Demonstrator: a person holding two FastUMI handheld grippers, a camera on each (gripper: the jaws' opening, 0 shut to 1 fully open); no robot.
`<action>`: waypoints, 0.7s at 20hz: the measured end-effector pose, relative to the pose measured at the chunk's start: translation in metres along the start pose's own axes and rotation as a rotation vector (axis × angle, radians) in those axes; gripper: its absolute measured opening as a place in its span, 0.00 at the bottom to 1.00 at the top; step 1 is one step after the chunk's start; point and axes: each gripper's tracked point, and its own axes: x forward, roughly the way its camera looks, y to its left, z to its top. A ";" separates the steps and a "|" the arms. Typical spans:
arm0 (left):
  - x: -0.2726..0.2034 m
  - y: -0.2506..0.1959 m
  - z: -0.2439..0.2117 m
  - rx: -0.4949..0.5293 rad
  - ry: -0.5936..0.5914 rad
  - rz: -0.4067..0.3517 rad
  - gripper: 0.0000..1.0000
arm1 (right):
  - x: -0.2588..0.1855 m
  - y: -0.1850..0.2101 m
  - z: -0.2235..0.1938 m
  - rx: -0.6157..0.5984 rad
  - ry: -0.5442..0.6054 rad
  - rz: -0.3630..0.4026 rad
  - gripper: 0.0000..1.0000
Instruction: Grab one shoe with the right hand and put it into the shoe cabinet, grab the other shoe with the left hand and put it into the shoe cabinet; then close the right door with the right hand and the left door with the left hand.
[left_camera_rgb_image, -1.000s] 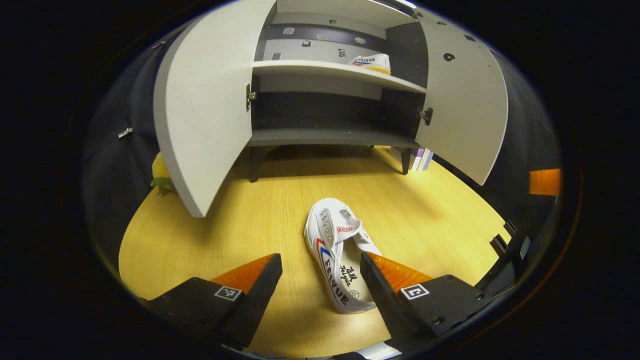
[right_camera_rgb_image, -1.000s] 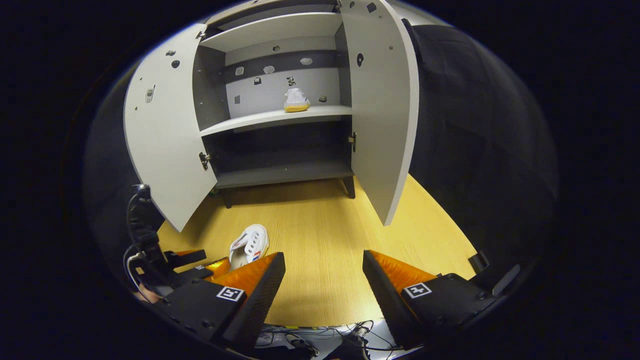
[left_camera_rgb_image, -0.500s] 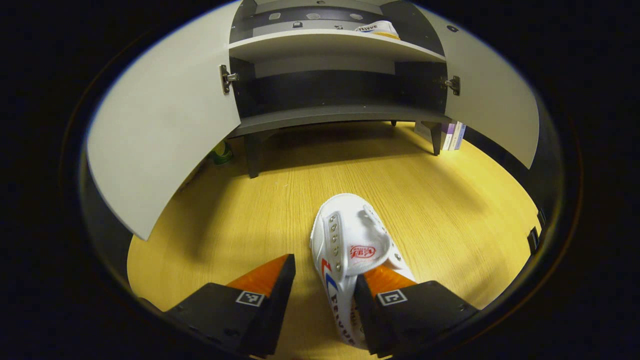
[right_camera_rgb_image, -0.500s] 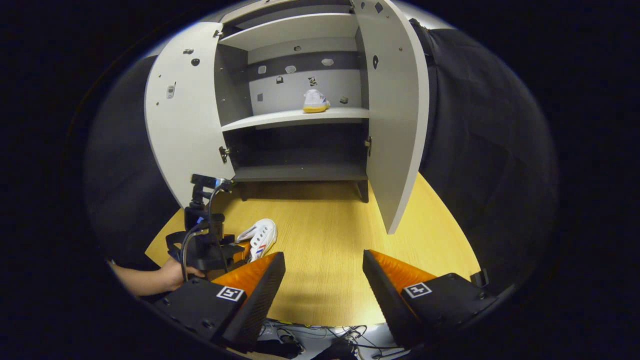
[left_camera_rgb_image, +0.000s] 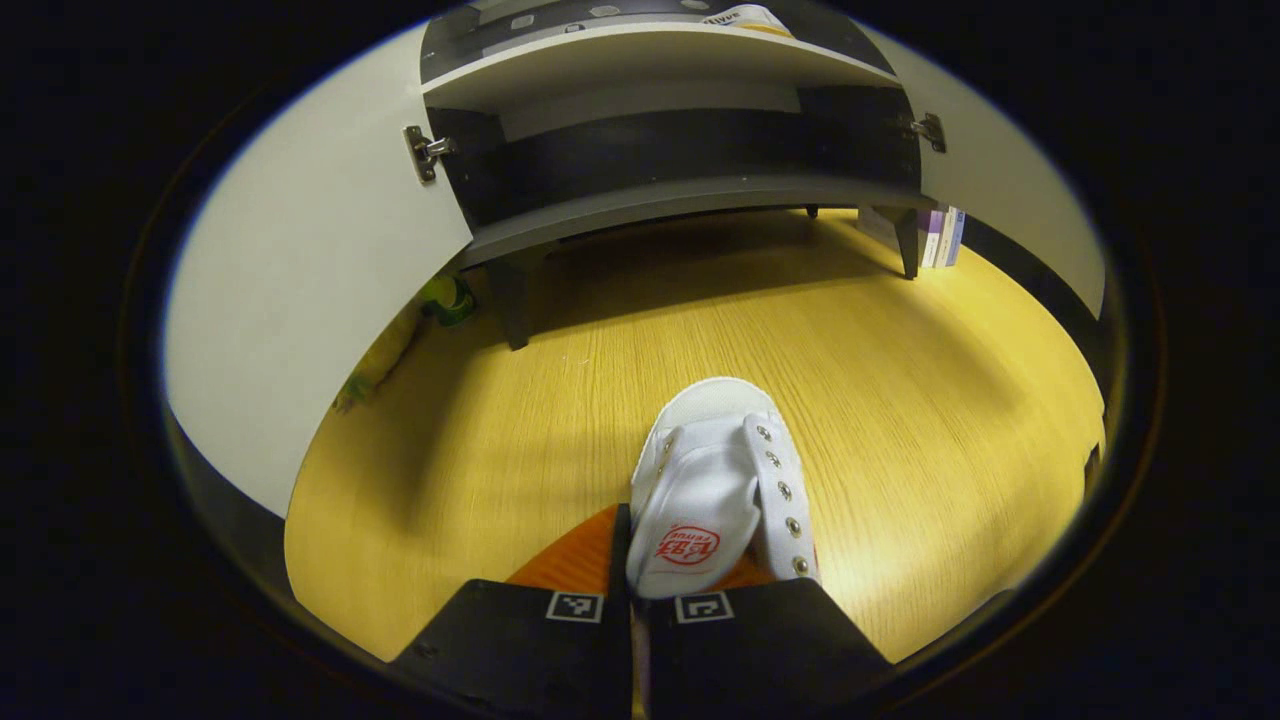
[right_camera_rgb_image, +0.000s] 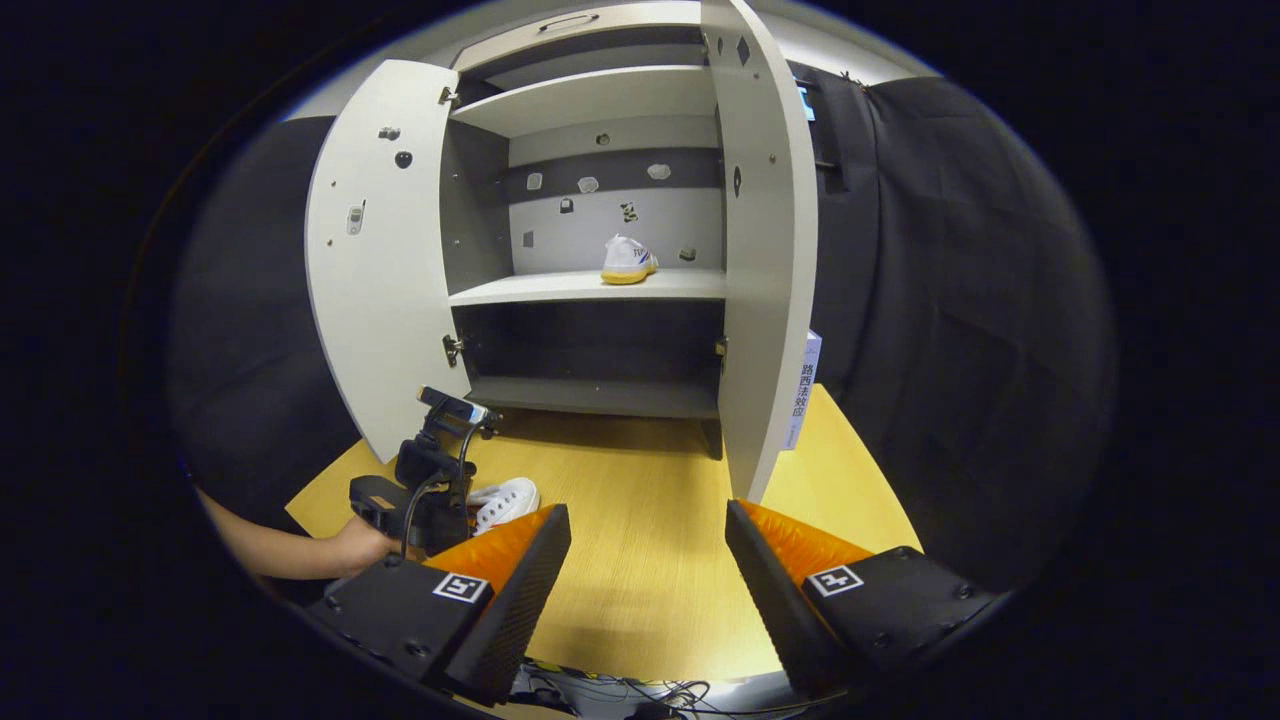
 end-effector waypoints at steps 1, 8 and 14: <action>0.000 0.000 0.001 -0.005 0.009 -0.004 0.11 | -0.005 -0.004 0.003 -0.007 -0.013 0.001 0.99; -0.056 0.009 0.054 -0.021 -0.075 0.007 0.05 | -0.018 -0.024 0.020 -0.001 -0.086 -0.022 1.00; -0.130 0.018 0.141 -0.086 -0.174 -0.050 0.05 | -0.024 -0.034 0.048 -0.007 -0.165 -0.030 0.99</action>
